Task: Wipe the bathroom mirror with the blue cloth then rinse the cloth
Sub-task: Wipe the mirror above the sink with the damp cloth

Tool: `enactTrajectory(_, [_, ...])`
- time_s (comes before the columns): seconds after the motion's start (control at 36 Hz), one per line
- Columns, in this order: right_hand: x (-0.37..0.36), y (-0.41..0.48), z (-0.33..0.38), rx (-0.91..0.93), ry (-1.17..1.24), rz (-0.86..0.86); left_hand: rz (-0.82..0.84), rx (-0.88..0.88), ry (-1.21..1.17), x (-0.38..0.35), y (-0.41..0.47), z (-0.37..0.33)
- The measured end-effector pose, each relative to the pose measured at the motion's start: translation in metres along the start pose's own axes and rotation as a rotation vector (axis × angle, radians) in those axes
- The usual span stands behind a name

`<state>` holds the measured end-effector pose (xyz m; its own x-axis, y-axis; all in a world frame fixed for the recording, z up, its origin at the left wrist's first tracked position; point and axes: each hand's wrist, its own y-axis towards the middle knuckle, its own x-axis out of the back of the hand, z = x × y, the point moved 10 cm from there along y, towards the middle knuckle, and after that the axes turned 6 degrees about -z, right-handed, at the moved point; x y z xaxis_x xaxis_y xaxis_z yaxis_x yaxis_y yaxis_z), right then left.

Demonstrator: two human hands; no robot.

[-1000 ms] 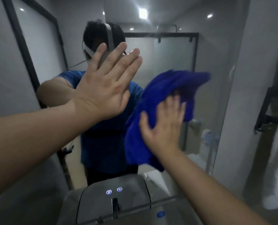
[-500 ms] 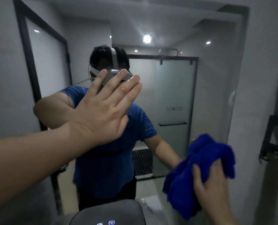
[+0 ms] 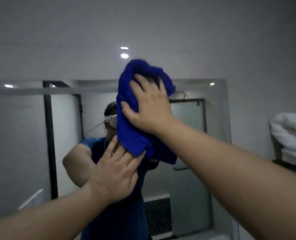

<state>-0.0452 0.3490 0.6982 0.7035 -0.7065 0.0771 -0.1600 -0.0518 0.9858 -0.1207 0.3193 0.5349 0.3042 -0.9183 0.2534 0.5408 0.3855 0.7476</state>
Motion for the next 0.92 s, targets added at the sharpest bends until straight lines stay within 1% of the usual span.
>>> enactTrajectory(0.06, [0.0, 0.005, 0.006, -0.021, -0.02, -0.017, 0.035, 0.003, -0.016, 0.002, 0.001, -0.001])
enactTrajectory(0.14, [0.006, 0.016, -0.003, -0.045, -0.046, -0.028, 0.124, -0.006, -0.074, 0.001, 0.0, 0.001])
enactTrajectory(0.19, [0.012, 0.024, -0.016, -0.1, -0.073, -0.039, 0.174, -0.074, -0.09, 0.005, -0.001, 0.01])
enactTrajectory(0.25, [0.021, 0.028, -0.039, -0.191, -0.099, -0.061, 0.198, -0.157, -0.092, 0.012, -0.004, 0.023])
enactTrajectory(0.28, [0.025, 0.027, -0.052, -0.233, -0.106, -0.069, 0.199, -0.164, -0.101, 0.018, -0.007, 0.034])
enactTrajectory(0.33, [0.034, 0.024, -0.081, -0.283, -0.125, -0.085, 0.165, -0.091, -0.098, 0.036, -0.007, 0.067])
enactTrajectory(0.42, [0.052, 0.016, -0.126, -0.354, -0.161, -0.107, 0.074, 0.088, -0.035, 0.07, -0.01, 0.137])
enactTrajectory(0.47, [0.065, 0.014, -0.156, -0.403, -0.191, -0.098, 0.045, 0.232, 0.021, 0.09, -0.018, 0.191])
enactTrajectory(0.56, [0.074, 0.016, -0.185, -0.416, -0.238, -0.005, 0.056, 0.467, 0.087, 0.109, -0.043, 0.267])
enactTrajectory(0.64, [0.074, 0.026, -0.185, -0.455, -0.241, 0.047, 0.081, 0.611, 0.14, 0.118, -0.078, 0.316])
enactTrajectory(0.72, [0.071, 0.03, -0.185, -0.525, -0.246, 0.065, 0.064, 0.638, 0.13, 0.115, -0.095, 0.332])
enactTrajectory(0.83, [0.07, 0.026, -0.182, -0.522, -0.245, 0.059, -0.065, 0.674, 0.112, 0.107, -0.094, 0.325])
enactTrajectory(0.92, [0.069, 0.027, -0.167, -0.499, -0.248, 0.009, -0.145, 0.707, 0.119, 0.101, -0.097, 0.322])
